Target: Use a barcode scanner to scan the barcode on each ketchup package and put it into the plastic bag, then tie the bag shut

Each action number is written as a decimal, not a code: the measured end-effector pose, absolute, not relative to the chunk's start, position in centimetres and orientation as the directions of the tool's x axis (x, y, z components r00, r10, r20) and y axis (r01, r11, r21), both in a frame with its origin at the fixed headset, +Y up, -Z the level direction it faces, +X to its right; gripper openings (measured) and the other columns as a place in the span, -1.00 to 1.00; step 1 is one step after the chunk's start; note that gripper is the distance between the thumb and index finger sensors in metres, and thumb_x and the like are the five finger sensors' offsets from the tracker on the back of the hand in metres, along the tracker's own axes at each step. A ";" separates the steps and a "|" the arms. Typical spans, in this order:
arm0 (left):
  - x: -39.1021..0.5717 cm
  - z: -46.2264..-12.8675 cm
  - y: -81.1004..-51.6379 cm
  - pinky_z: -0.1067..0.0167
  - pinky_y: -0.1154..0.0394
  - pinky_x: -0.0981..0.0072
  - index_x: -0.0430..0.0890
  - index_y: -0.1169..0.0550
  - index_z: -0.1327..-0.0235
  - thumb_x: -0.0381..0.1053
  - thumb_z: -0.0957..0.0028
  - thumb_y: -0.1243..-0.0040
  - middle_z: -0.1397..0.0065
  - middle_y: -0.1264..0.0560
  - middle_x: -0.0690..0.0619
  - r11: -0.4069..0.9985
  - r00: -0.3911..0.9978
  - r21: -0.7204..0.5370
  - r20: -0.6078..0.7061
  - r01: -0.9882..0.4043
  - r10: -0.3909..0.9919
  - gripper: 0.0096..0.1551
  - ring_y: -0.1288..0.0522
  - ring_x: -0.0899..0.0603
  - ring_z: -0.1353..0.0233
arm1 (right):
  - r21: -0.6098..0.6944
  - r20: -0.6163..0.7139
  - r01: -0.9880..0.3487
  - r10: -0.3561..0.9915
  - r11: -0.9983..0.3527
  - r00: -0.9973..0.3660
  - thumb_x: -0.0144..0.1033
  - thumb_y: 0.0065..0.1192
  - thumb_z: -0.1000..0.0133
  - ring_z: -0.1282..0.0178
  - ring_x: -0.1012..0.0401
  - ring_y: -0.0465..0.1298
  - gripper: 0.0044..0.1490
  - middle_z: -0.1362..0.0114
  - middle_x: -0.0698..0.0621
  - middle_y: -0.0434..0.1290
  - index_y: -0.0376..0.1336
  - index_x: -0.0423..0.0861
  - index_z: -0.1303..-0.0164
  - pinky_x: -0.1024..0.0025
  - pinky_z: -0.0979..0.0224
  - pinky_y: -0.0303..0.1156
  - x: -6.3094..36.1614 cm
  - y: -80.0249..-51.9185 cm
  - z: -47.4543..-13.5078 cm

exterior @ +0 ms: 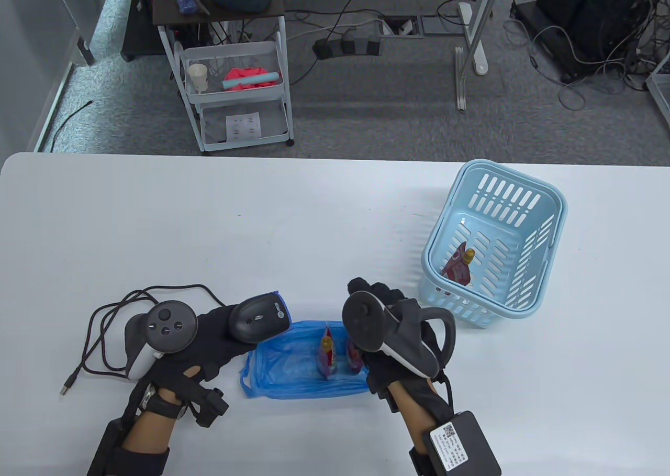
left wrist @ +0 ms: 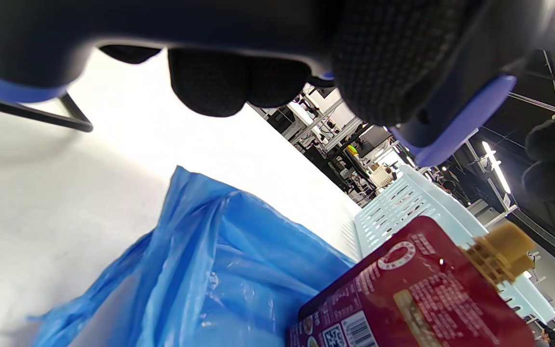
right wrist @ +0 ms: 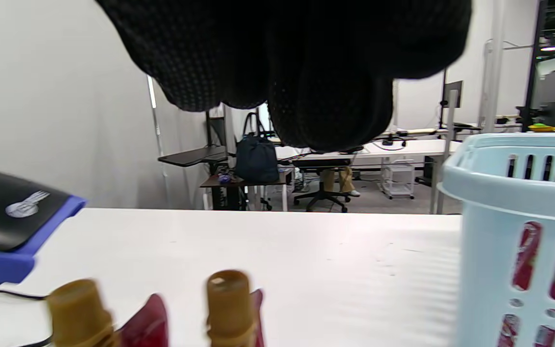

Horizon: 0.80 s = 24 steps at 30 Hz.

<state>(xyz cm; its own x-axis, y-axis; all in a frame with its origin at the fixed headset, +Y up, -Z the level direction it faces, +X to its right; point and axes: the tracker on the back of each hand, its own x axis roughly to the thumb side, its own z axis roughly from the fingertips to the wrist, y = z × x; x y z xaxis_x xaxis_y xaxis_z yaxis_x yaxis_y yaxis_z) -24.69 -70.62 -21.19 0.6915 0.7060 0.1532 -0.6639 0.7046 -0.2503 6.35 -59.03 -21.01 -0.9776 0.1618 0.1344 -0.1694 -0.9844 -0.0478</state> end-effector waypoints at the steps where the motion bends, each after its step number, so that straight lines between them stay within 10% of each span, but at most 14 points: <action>1: -24.7 -21.2 -70.6 -0.27 -0.50 -0.13 0.07 -0.59 -0.21 0.17 0.08 -0.44 -0.29 -0.58 0.08 0.705 0.692 -0.250 0.152 -0.664 0.706 -0.42 -0.65 -0.20 -0.21 | -0.051 0.104 -0.173 0.167 -0.984 -0.981 -0.26 0.35 -0.14 -0.08 -0.06 0.58 -0.39 -0.33 -0.24 0.52 0.32 -0.16 -0.39 0.18 -0.03 0.51 7.2 -58.9 -21.4; 24: -25.1 -21.3 -70.6 -0.27 -0.49 -0.13 0.07 -0.59 -0.22 0.17 0.08 -0.44 -0.29 -0.58 0.08 0.704 0.700 -0.246 0.121 -0.666 0.704 -0.42 -0.65 -0.20 -0.22 | 0.005 -0.335 -0.252 0.236 -0.968 -0.912 -0.29 0.33 -0.16 -0.32 -0.19 0.46 -0.32 -0.52 -0.32 0.35 0.23 -0.14 -0.51 0.00 -0.24 0.43 18.4 -59.8 -27.2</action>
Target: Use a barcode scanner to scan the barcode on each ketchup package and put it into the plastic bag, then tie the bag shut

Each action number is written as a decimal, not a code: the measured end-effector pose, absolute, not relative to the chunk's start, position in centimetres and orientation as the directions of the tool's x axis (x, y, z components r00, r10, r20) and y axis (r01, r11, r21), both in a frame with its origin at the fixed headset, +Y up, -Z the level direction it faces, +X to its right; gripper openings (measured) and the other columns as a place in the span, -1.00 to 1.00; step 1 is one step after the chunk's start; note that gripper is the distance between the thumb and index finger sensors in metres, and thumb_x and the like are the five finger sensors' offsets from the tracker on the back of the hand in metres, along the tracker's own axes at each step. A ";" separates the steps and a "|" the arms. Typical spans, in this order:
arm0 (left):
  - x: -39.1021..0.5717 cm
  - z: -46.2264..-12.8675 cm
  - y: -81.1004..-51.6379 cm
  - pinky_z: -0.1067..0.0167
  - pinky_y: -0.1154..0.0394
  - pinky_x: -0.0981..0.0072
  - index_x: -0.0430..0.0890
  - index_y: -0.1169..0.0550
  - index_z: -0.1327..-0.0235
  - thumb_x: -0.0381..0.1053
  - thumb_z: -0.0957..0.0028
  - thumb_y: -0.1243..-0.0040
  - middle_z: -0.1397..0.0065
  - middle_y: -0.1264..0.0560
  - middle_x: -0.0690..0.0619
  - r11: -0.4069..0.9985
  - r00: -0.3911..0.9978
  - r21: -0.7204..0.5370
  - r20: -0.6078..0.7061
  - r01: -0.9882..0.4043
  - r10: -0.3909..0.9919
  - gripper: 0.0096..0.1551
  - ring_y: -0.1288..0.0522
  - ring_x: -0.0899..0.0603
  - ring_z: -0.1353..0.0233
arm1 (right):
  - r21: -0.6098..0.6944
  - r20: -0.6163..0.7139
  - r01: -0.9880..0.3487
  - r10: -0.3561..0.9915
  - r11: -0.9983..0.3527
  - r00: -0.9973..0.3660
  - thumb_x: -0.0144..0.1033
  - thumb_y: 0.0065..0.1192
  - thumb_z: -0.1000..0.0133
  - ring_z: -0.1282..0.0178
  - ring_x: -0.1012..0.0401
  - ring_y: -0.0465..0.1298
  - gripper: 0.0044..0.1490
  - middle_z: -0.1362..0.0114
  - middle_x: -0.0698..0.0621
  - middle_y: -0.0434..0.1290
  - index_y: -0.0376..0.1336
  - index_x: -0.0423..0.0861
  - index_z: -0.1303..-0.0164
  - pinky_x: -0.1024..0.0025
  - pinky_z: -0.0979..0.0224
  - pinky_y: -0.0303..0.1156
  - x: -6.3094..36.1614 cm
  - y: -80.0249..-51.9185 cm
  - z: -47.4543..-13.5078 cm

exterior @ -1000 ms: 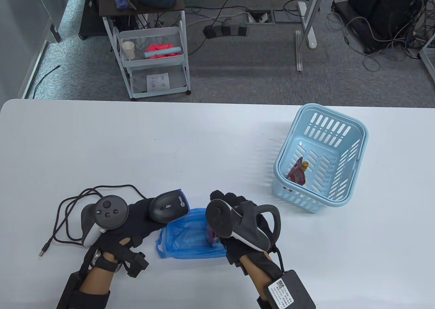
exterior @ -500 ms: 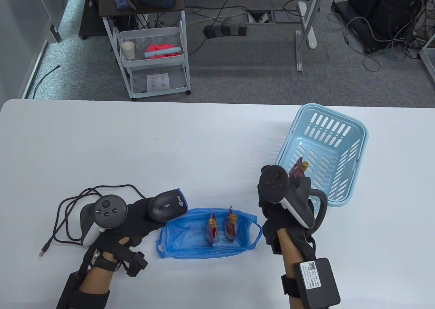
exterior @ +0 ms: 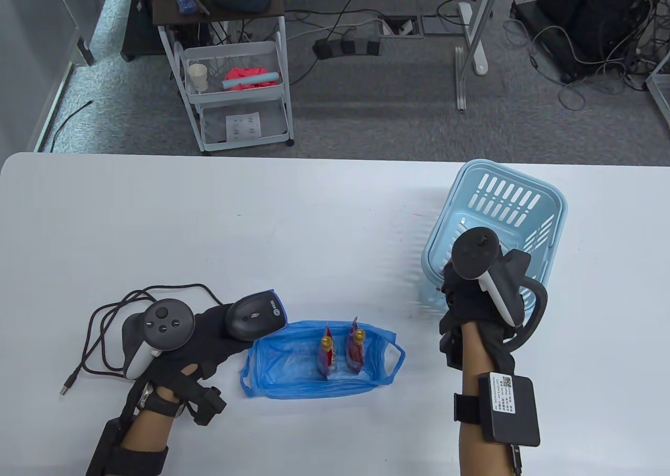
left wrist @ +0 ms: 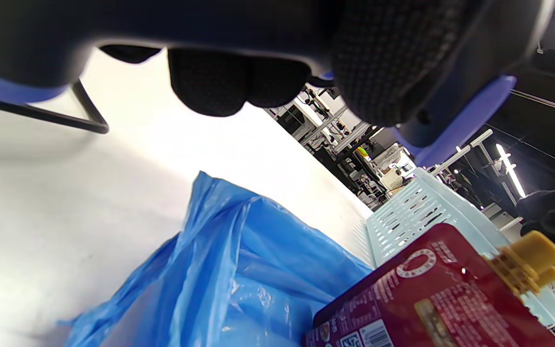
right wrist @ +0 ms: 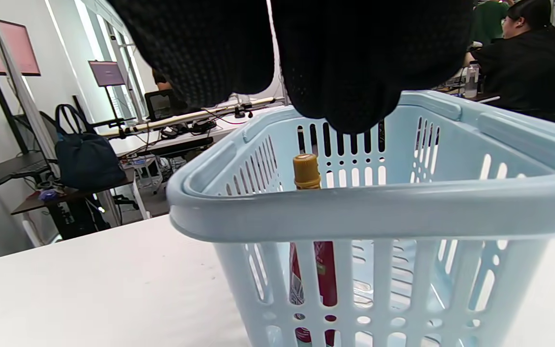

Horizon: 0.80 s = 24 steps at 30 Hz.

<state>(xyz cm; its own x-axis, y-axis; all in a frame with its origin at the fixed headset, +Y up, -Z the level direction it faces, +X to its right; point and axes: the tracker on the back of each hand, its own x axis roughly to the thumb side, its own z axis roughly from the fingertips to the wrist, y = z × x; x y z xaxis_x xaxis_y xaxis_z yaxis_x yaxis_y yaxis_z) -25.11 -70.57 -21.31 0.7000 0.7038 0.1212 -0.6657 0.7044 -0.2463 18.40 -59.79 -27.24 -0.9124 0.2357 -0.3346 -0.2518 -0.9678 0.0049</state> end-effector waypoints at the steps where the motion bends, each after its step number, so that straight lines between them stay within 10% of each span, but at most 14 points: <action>1: -25.1 -21.3 -70.6 -0.27 -0.49 -0.14 0.07 -0.59 -0.22 0.17 0.08 -0.44 -0.29 -0.58 0.08 0.704 0.700 -0.246 0.120 -0.666 0.704 -0.42 -0.65 -0.20 -0.22 | 0.015 -0.344 -0.246 0.226 -0.969 -0.911 -0.29 0.33 -0.16 -0.33 -0.19 0.45 -0.31 -0.53 -0.32 0.34 0.22 -0.14 -0.52 -0.01 -0.25 0.43 18.6 -60.0 -27.5; 24: -25.4 -21.5 -70.7 -0.28 -0.49 -0.14 0.07 -0.59 -0.22 0.17 0.08 -0.44 -0.29 -0.58 0.10 0.706 0.708 -0.248 0.096 -0.664 0.700 -0.42 -0.65 -0.20 -0.22 | 0.141 -0.446 -0.286 0.197 -0.948 -0.873 -0.31 0.22 -0.22 -0.47 -0.25 0.33 -0.26 -0.67 -0.30 0.16 0.09 -0.03 -0.64 -0.10 -0.35 0.36 19.6 -64.4 -30.7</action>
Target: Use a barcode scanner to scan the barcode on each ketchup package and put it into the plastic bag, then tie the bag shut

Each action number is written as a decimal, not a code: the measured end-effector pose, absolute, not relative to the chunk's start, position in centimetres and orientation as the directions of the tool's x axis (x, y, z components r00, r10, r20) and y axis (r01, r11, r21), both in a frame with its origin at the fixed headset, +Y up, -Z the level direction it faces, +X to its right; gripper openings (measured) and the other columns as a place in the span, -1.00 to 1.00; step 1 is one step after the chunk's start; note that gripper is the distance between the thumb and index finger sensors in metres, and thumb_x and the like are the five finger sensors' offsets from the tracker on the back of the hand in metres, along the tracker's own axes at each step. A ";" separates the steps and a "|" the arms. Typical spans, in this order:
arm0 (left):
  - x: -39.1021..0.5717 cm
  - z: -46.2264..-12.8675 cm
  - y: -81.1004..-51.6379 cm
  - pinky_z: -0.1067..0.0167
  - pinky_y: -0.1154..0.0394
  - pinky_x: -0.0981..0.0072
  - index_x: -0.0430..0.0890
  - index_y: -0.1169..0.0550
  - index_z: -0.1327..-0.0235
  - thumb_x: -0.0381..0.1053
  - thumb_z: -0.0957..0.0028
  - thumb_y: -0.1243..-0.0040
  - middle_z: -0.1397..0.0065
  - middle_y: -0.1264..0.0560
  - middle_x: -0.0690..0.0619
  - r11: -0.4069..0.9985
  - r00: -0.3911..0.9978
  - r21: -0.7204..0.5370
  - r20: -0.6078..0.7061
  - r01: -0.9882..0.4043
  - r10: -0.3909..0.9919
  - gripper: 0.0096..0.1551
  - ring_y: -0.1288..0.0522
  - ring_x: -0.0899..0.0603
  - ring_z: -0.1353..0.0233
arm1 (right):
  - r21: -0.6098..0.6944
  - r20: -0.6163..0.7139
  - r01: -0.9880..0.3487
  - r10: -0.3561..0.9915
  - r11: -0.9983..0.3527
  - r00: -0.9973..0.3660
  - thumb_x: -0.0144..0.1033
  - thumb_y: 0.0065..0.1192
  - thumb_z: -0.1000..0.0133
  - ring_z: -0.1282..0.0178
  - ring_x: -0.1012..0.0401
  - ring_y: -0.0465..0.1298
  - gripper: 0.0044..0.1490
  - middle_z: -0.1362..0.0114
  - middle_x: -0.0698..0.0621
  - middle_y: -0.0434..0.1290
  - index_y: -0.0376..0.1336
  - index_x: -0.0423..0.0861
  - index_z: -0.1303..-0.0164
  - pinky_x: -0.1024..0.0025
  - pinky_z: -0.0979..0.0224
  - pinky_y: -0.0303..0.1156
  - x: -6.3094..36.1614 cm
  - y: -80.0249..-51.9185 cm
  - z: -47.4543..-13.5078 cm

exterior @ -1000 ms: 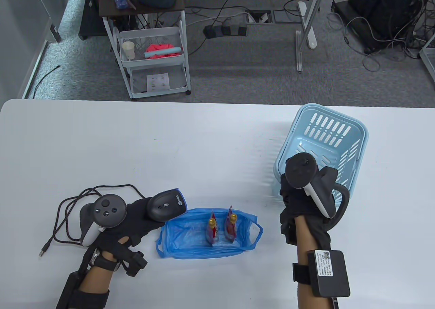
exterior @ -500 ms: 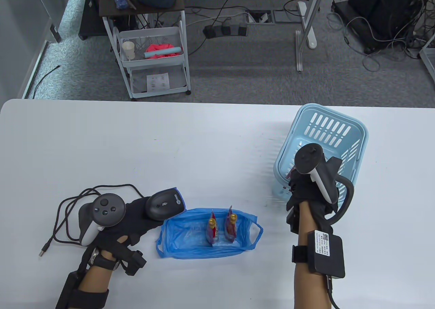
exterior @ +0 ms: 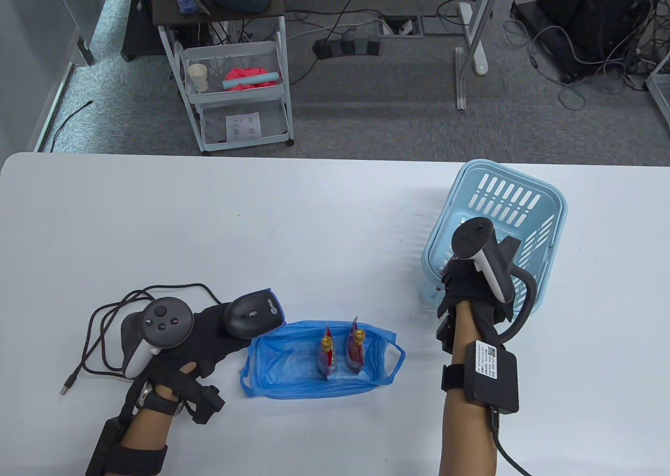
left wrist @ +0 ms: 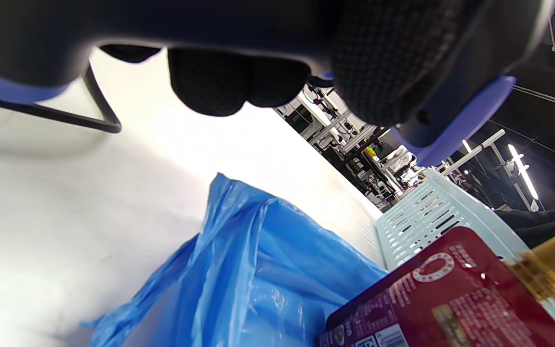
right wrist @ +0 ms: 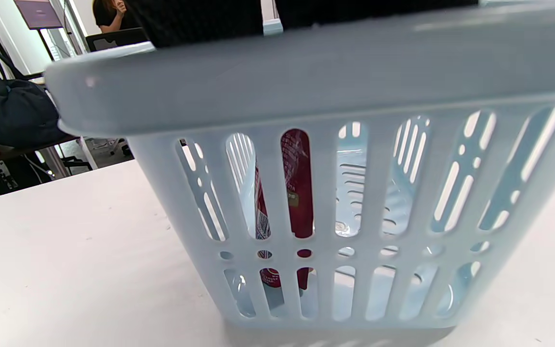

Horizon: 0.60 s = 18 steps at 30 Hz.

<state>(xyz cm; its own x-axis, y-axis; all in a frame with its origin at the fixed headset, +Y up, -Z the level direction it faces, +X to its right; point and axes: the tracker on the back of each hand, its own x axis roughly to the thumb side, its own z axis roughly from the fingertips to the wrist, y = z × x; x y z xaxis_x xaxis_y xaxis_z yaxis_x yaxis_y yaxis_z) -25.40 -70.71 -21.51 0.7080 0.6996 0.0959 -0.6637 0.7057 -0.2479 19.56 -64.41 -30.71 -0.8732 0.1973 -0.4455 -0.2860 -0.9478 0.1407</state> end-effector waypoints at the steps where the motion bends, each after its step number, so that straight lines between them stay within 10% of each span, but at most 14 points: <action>1: -25.4 -21.5 -70.7 -0.28 -0.49 -0.13 0.07 -0.59 -0.22 0.17 0.08 -0.44 -0.29 -0.58 0.10 0.706 0.708 -0.248 0.095 -0.664 0.700 -0.42 -0.64 -0.20 -0.22 | 0.142 -0.446 -0.289 0.199 -0.947 -0.873 -0.31 0.21 -0.22 -0.46 -0.25 0.34 -0.27 -0.67 -0.31 0.16 0.10 -0.04 -0.64 -0.10 -0.34 0.36 19.5 -64.5 -30.7; 18: -25.5 -21.6 -70.8 -0.28 -0.49 -0.13 0.07 -0.59 -0.22 0.17 0.08 -0.44 -0.29 -0.58 0.10 0.706 0.708 -0.247 0.098 -0.663 0.699 -0.42 -0.64 -0.20 -0.22 | 0.134 -0.472 -0.240 0.151 -0.961 -0.868 -0.33 0.25 -0.20 -0.31 -0.15 0.46 -0.39 -0.47 -0.26 0.38 0.23 -0.05 -0.49 0.00 -0.25 0.43 19.9 -64.4 -30.7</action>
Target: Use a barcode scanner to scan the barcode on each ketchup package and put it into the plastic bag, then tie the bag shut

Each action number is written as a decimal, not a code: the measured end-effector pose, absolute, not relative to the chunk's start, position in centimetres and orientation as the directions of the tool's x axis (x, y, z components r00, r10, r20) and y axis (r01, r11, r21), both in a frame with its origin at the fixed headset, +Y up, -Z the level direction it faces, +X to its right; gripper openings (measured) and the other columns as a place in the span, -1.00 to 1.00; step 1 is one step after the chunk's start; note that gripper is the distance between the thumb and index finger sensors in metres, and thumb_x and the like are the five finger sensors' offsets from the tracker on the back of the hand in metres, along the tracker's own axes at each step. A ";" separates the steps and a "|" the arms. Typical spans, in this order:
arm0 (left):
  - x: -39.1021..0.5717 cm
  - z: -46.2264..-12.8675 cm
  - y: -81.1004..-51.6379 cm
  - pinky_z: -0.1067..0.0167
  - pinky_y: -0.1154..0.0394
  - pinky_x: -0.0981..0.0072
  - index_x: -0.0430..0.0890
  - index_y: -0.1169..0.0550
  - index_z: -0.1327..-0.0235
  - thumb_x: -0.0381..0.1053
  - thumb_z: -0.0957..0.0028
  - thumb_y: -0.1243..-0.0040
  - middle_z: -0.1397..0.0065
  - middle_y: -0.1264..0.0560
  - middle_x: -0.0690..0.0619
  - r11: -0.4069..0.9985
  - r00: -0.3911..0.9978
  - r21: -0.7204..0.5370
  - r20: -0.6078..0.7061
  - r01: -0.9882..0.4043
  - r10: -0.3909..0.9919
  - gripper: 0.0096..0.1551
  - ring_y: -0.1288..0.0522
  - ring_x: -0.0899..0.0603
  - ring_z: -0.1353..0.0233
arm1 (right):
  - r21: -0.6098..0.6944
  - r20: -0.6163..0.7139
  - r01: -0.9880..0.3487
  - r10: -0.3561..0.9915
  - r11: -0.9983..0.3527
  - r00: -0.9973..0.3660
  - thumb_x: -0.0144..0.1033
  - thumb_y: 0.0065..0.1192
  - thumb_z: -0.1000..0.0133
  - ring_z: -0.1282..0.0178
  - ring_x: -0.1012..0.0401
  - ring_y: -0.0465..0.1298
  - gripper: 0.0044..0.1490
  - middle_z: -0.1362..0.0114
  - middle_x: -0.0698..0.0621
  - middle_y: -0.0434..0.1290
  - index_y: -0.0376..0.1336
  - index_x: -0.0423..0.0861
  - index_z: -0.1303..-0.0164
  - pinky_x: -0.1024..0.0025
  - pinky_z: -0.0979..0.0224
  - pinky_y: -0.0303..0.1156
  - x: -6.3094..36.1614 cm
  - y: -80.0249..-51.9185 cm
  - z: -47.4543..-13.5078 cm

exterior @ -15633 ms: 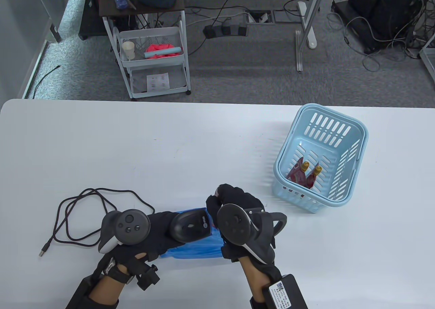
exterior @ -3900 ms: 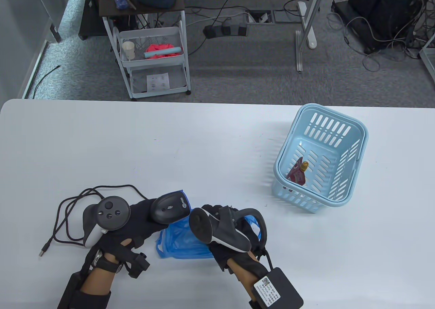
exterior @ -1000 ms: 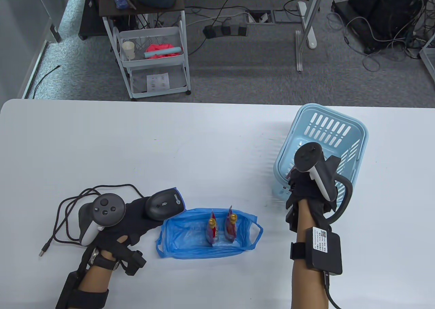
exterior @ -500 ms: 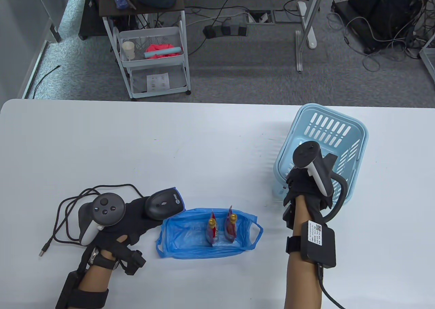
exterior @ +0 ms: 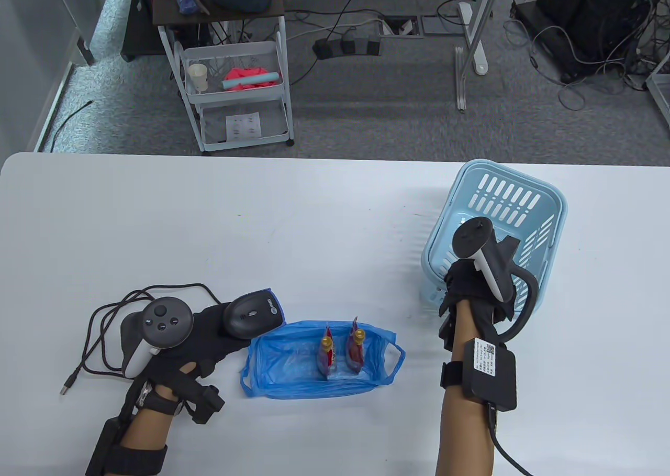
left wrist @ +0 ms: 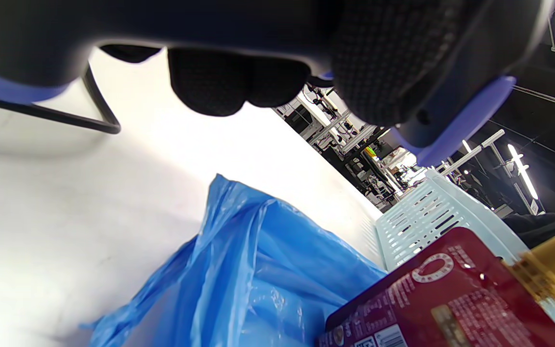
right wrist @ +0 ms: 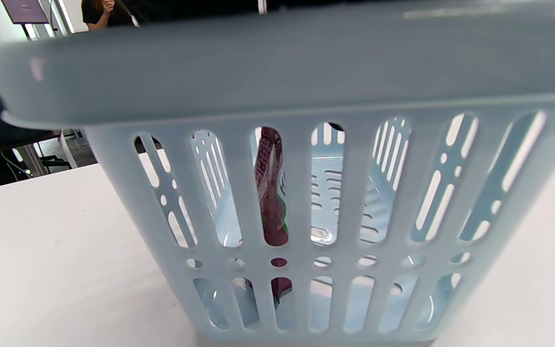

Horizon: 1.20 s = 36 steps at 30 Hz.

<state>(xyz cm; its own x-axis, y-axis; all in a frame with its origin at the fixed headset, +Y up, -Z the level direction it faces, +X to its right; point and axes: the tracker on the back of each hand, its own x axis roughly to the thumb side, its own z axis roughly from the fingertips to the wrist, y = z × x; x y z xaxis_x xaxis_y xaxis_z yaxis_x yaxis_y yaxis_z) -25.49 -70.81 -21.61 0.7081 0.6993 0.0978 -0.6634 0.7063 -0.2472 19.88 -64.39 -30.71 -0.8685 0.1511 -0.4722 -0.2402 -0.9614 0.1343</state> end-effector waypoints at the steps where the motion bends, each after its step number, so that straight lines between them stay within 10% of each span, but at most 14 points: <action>1: -25.5 -21.6 -70.8 -0.28 -0.49 -0.13 0.07 -0.59 -0.22 0.17 0.08 -0.44 -0.29 -0.58 0.10 0.707 0.708 -0.248 0.099 -0.663 0.699 -0.42 -0.64 -0.20 -0.22 | 0.136 -0.476 -0.240 0.149 -0.961 -0.867 -0.33 0.25 -0.20 -0.30 -0.15 0.47 -0.40 -0.46 -0.26 0.39 0.23 -0.06 -0.49 0.01 -0.24 0.43 20.0 -64.4 -30.7; 36: -24.9 -21.6 -71.3 -0.27 -0.50 -0.13 0.07 -0.59 -0.22 0.17 0.08 -0.44 -0.29 -0.58 0.08 0.717 0.714 -0.265 0.128 -0.644 0.688 -0.42 -0.65 -0.20 -0.21 | -0.189 -0.422 -0.155 0.223 -0.970 -0.879 -0.42 0.31 -0.14 -0.15 -0.13 0.54 -0.53 -0.29 -0.26 0.50 0.35 -0.10 -0.28 0.08 -0.13 0.49 20.4 -61.8 -27.9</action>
<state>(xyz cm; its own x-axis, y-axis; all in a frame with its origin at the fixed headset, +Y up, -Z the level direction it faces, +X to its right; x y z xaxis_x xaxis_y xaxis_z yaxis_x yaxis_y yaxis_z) -24.87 -71.32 -21.57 0.7139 0.6884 0.1279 -0.6444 0.7175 -0.2647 20.35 -61.76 -27.89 -0.8789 0.2232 -0.4216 -0.1554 -0.9695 -0.1894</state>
